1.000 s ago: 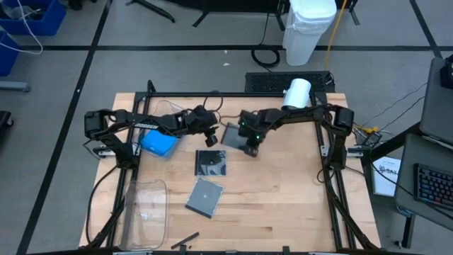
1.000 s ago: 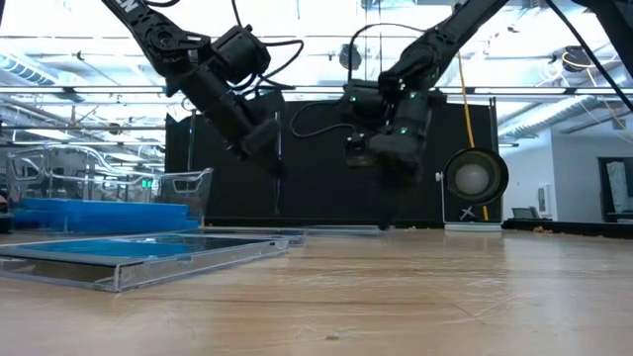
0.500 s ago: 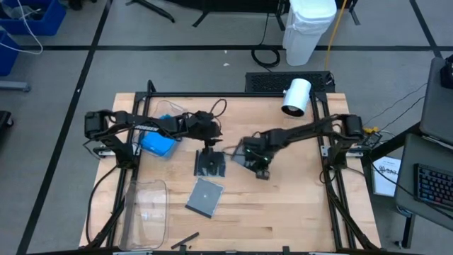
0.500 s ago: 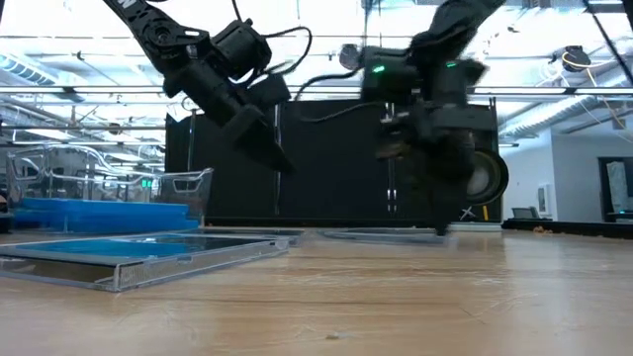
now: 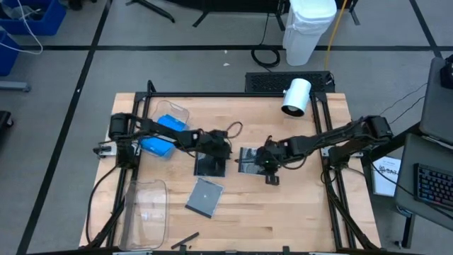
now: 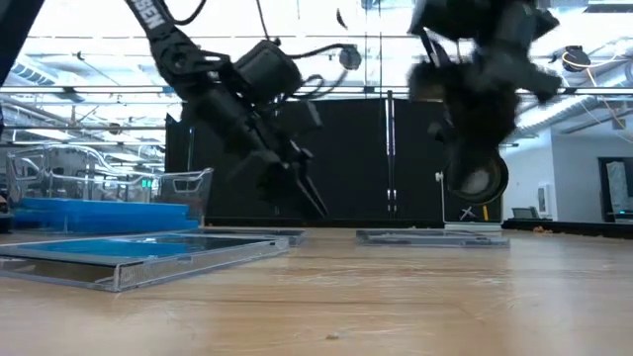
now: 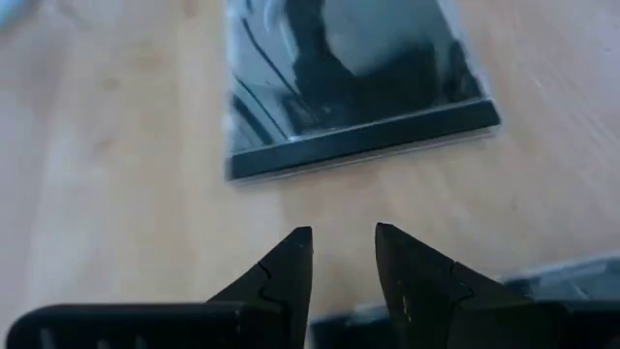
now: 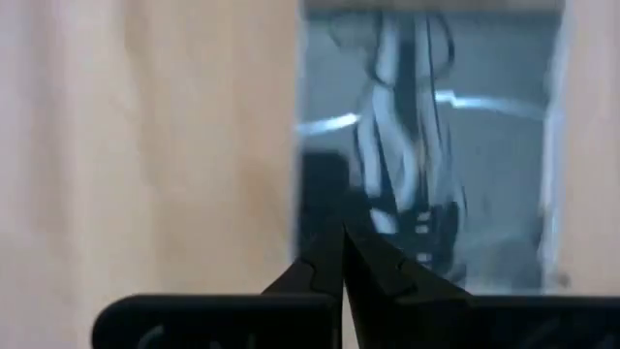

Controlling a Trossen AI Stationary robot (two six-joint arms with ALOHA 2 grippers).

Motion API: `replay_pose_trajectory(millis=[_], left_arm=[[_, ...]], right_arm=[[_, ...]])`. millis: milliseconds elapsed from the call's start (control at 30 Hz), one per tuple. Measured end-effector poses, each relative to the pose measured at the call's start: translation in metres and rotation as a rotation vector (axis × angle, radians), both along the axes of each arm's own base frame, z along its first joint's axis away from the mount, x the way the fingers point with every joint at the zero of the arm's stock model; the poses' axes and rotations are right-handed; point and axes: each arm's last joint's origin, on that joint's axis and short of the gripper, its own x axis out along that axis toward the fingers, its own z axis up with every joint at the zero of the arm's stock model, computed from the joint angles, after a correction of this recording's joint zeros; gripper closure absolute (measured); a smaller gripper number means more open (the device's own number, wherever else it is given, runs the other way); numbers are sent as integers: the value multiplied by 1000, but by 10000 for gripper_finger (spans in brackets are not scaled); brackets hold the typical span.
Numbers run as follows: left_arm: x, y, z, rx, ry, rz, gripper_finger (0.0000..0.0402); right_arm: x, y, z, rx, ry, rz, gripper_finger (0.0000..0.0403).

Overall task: Pick & place jewel cases by type
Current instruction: Put the top black CD case into the bottom transparent bin

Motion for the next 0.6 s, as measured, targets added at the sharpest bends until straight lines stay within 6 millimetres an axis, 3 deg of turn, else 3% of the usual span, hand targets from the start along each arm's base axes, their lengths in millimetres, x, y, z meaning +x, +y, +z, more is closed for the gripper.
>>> replay_pose_trajectory(millis=[300, 600], left_arm=[[45, -26, -2, 41, 157, -85, 280], [57, -32, -2, 68, 189, -80, 280]], right_arm=[[-36, -10, -42, 32, 116, -139, 403], [-46, -13, -60, 26, 49, -125, 402]])
